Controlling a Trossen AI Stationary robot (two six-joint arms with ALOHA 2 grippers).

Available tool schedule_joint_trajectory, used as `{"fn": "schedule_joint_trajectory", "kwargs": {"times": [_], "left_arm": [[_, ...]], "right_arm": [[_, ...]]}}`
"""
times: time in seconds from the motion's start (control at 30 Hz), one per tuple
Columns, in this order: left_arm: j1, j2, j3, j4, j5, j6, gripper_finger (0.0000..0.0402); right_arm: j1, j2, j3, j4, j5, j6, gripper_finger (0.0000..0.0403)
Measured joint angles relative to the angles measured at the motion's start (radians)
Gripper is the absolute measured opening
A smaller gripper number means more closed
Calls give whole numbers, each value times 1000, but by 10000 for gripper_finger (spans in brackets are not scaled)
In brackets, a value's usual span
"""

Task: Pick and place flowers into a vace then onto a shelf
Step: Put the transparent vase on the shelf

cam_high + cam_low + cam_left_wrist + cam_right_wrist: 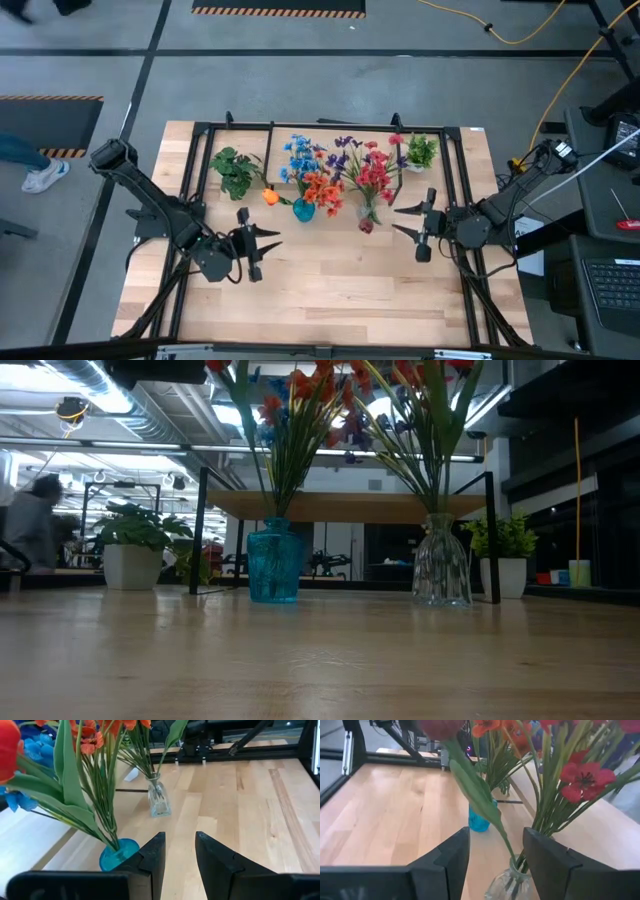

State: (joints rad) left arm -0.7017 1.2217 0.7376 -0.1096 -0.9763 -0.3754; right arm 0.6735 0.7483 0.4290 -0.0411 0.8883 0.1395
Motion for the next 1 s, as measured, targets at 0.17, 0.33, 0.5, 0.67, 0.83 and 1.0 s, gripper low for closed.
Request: {"fn": "schedule_joint_trajectory", "kwargs": {"times": [0.17, 0.33, 0.5, 0.67, 0.83, 1.0], "left_arm": [[0, 1, 0, 0, 0, -23, 100], [4, 1, 0, 0, 0, -16, 100], [11, 1, 0, 0, 0, -20, 100], [11, 1, 0, 0, 0, -23, 100], [11, 2, 0, 0, 0, -15, 100], [11, 2, 0, 0, 1, -15, 100]], "right_arm": [[0, 9, 0, -65, -20, 139, 185], [0, 62, -14, -73, -30, 176, 185], [0, 121, -14, -69, -35, 208, 185], [-1, 189, -15, -69, -35, 304, 185], [-11, 259, -55, -7, -5, 354, 185], [-47, 299, -164, 257, 55, 285, 185]]}}
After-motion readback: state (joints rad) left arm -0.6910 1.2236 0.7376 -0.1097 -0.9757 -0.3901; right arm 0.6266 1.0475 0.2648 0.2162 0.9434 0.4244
